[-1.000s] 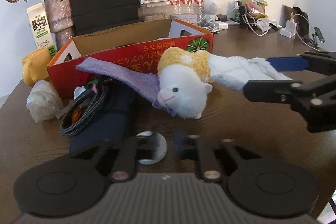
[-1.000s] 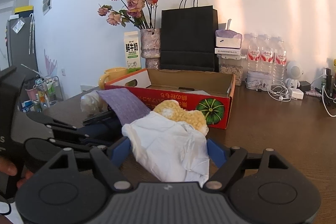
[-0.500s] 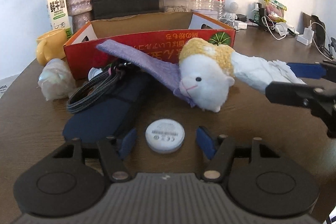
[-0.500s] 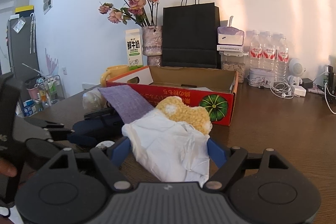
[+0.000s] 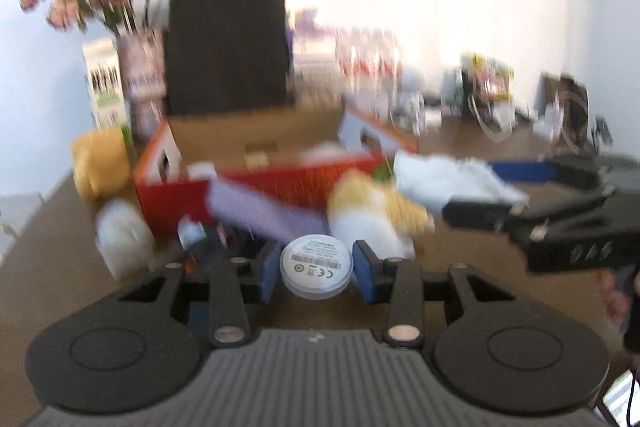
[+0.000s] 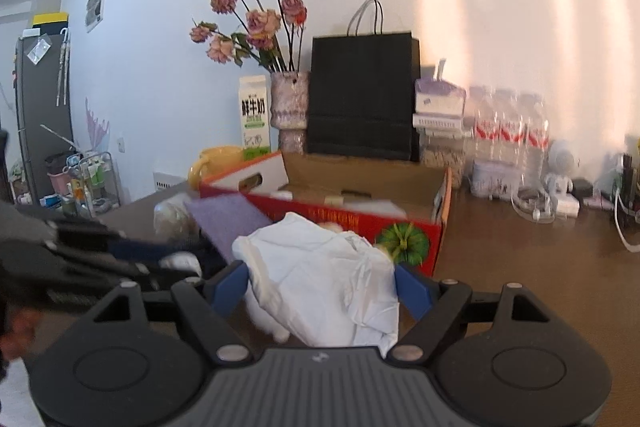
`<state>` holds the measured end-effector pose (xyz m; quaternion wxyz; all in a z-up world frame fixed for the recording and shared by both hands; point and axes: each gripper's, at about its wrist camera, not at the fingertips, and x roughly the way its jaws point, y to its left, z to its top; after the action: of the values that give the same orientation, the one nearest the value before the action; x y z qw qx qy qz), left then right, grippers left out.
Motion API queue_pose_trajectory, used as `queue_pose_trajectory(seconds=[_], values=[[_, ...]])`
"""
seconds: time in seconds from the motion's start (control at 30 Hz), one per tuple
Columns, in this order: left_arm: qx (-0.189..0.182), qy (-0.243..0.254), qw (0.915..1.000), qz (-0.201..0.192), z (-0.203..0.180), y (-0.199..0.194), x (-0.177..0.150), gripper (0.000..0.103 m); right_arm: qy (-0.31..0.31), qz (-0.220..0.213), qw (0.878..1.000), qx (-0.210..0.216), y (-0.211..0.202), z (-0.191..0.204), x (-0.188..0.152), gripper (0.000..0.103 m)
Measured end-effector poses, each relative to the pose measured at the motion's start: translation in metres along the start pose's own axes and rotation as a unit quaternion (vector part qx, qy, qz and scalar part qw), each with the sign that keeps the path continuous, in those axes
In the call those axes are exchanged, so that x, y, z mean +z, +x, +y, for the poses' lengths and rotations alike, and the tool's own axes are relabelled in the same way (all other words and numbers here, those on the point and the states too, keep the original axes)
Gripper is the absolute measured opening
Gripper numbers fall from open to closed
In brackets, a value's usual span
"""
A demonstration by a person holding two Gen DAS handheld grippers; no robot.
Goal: Organize objects
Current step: 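Carry the tin into the box with the left tool while the right tool carries the cloth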
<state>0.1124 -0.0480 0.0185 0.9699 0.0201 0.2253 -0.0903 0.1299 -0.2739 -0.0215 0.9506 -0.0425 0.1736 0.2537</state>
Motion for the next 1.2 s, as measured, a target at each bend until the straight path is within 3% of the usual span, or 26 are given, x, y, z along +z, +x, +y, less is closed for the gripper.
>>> queue_pose_trajectory(seconds=[0.2, 0.37, 0.77, 1.1, 1.13, 1.2], values=[[0.037, -0.013, 0.9975, -0.059, 0.029, 0.010, 0.051, 0.040, -0.020, -0.026, 0.999, -0.006, 0.036, 0.002, 0.042, 0.081], [0.054, -0.034, 0.9951, -0.075, 0.058, 0.046, 0.084, 0.040, -0.013, -0.032, 0.999, -0.021, 0.087, -0.008, 0.073, 0.081], [0.063, -0.090, 0.9931, -0.040, 0.106, 0.151, 0.104, 0.040, 0.017, 0.008, 0.999, -0.049, 0.206, -0.036, 0.094, 0.081], [0.071, -0.075, 0.9947, 0.005, 0.116, 0.190, 0.094, 0.041, 0.028, 0.046, 0.997, -0.060, 0.239, -0.057, 0.080, 0.082], [0.069, -0.073, 0.9949, 0.008, 0.115, 0.191, 0.093, 0.041, 0.028, 0.048, 0.997, -0.061, 0.239, -0.057, 0.079, 0.086], [0.068, -0.070, 0.9951, 0.008, 0.113, 0.191, 0.091, 0.055, 0.026, 0.048, 0.996, -0.067, 0.238, -0.056, 0.079, 0.093]])
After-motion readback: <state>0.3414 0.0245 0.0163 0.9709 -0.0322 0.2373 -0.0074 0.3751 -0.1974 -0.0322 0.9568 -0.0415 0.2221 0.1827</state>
